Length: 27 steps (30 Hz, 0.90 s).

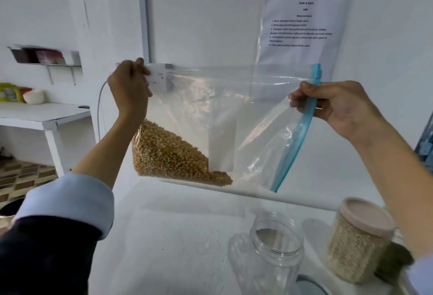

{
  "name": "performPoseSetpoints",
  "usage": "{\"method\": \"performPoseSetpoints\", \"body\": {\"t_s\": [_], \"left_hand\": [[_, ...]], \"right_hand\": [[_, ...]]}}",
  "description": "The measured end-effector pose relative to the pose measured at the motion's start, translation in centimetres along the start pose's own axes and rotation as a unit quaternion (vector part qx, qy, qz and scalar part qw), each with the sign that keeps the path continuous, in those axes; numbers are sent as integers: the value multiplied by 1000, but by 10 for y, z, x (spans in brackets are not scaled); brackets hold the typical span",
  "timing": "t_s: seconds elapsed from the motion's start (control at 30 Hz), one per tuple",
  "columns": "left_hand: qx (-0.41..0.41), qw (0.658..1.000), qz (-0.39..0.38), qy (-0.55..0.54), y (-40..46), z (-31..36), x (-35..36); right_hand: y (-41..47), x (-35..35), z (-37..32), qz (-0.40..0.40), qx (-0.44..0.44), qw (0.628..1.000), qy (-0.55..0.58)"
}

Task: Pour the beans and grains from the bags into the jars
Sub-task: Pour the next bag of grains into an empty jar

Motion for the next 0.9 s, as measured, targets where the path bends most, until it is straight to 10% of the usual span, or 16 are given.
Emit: {"method": "performPoseSetpoints", "body": {"t_s": [0.9], "left_hand": [[-47, 996, 69, -19, -34, 46, -25]], "right_hand": [[-58, -33, 8, 16, 16, 1000, -20]]}}
Point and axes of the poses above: each hand's wrist, its own y-axis towards the middle knuckle, its own x-axis out of the palm, z = x × y, the point moved 6 cm from there along y, towards the middle knuckle, and after that the axes turned 9 degrees about z, right-handed, at the moved point
